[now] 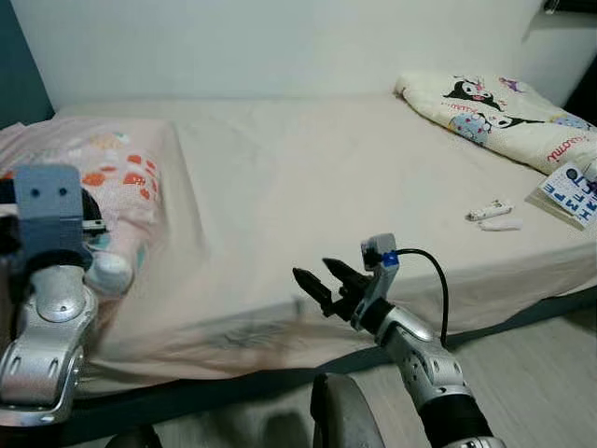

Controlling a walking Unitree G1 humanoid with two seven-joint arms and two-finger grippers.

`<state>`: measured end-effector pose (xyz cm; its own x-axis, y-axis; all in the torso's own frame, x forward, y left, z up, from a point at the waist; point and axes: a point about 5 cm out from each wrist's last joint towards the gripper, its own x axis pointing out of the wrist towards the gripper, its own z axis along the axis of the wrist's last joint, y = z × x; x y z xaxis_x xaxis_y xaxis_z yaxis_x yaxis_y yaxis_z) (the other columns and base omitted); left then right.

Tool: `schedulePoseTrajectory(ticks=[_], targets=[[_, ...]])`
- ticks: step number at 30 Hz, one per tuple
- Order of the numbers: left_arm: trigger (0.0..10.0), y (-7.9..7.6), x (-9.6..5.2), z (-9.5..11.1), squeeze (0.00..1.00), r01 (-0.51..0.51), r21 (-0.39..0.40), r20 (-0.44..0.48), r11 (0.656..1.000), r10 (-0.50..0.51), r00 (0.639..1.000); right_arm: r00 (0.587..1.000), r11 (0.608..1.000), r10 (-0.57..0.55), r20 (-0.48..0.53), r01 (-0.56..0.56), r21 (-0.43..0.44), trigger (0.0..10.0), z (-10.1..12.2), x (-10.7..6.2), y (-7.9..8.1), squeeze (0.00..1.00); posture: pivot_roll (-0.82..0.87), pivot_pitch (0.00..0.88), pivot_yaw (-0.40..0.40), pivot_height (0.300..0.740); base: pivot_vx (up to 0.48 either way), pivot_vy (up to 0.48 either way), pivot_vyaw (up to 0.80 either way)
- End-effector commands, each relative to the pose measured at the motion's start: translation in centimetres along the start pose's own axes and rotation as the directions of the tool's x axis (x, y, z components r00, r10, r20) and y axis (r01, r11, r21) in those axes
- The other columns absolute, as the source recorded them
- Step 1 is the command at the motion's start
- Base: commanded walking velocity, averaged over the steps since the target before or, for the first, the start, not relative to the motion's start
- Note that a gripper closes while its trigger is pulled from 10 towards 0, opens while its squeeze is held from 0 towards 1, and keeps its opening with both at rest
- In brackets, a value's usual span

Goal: Clean up the room

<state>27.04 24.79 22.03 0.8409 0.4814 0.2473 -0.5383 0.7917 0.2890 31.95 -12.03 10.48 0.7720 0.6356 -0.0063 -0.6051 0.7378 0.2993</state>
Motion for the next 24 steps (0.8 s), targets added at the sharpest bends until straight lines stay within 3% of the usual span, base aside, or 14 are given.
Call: schedulePoseTrajectory(ticks=[1,2,3,4,6,7,9,11,12,13,16,20,22,24], targets=[[10.0,-1.7,-1.5,-2.7,0.00,0.160,0.102,-0.094,0.982,-0.151,0.984,1.000,1.000,-0.009,-0.001,0.009,0.004,10.0,-0.2,-0.1,-0.3,0.00,-0.10,0.044,-0.105,0.444,0.000,0.000,0.00],[10.0,-1.7,-1.5,-2.7,0.00,0.160,0.102,-0.094,0.982,-0.151,0.984,1.000,1.000,-0.009,-0.001,0.009,0.004,10.0,-0.2,-0.1,-0.3,0.00,-0.10,0.044,-0.105,0.444,0.000,0.000,0.00],[10.0,-3.1,-3.0,-5.0,0.00,0.296,0.195,-0.163,0.935,-0.267,0.950,1.000,1.000,-0.010,-0.001,0.010,0.006,10.0,-0.3,-0.1,-0.2,0.00,-0.10,0.047,-0.105,0.444,0.000,0.000,0.00],[10.0,-3.5,-3.6,-5.8,0.00,0.342,0.234,-0.183,0.910,-0.304,0.935,1.000,1.000,-0.010,-0.001,0.010,0.007,10.0,-0.3,-0.1,-0.2,0.00,-0.10,0.047,-0.105,0.444,0.000,0.000,0.00],[10.0,-3.7,-3.8,-6.1,0.00,0.363,0.256,-0.192,0.896,-0.321,0.927,1.000,1.000,-0.010,0.000,0.010,0.008,10.0,-0.3,-0.1,-0.2,0.00,-0.10,0.047,-0.105,0.444,0.000,0.000,0.00],[10.0,-3.9,-4.4,-7.5,0.00,0.394,0.347,-0.230,0.851,-0.330,0.915,1.000,1.000,-0.011,-0.002,0.011,0.009,10.0,-0.4,-0.1,-0.2,0.00,-0.10,0.047,-0.102,0.444,0.000,0.000,0.00],[10.0,-3.9,-4.4,-7.5,0.00,0.394,0.347,-0.230,0.851,-0.330,0.915,1.000,1.000,-0.011,-0.002,0.011,0.009,10.0,-0.4,-0.1,-0.2,0.00,-0.10,0.047,-0.102,0.444,0.000,0.000,0.00],[10.0,-3.2,-4.2,-9.1,0.00,0.362,0.448,-0.260,0.818,-0.268,0.928,1.000,1.000,-0.011,-0.001,0.011,0.011,10.0,-0.4,0.0,-0.1,0.00,-0.10,0.044,-0.100,0.444,0.000,0.000,0.00],[10.0,-3.2,-4.2,-9.1,0.00,0.362,0.448,-0.260,0.818,-0.268,0.928,1.000,1.000,-0.011,-0.001,0.011,0.011,10.0,-0.4,0.0,-0.1,0.00,-0.10,0.044,-0.100,0.444,0.000,0.000,0.00],[10.0,-1.8,-3.2,-9.5,0.00,0.304,0.526,-0.265,0.794,-0.186,0.946,1.000,1.000,-0.012,0.000,0.012,0.011,10.0,-0.5,0.0,-0.1,0.00,-0.10,0.044,-0.097,0.444,0.000,0.000,0.00],[10.0,-0.4,-1.9,-8.4,0.00,0.258,0.584,-0.241,0.769,-0.139,0.960,1.000,1.000,-0.014,0.001,0.014,0.012,10.0,-0.5,-0.1,-0.2,0.00,-0.10,0.044,-0.097,0.444,0.000,0.000,0.00],[10.0,0.7,-0.7,-6.3,0.00,0.272,0.632,-0.203,0.725,-0.184,0.962,1.000,1.000,-0.019,0.000,0.019,0.012,10.0,-0.5,-0.2,-0.4,0.00,-0.10,0.044,-0.098,0.444,0.000,0.000,0.00],[10.0,0.6,-0.1,-4.5,0.00,0.431,0.628,-0.250,0.648,-0.356,0.900,1.000,1.000,-0.027,-0.003,0.027,0.011,10.0,-0.5,-0.3,-0.5,0.00,-0.10,0.047,-0.103,0.444,0.000,0.000,0.00],[10.0,0.6,-0.1,-4.5,0.00,0.431,0.628,-0.250,0.648,-0.356,0.900,1.000,1.000,-0.027,-0.003,0.027,0.011,10.0,-0.5,-0.3,-0.5,0.00,-0.10,0.047,-0.103,0.444,0.000,0.000,0.00]])
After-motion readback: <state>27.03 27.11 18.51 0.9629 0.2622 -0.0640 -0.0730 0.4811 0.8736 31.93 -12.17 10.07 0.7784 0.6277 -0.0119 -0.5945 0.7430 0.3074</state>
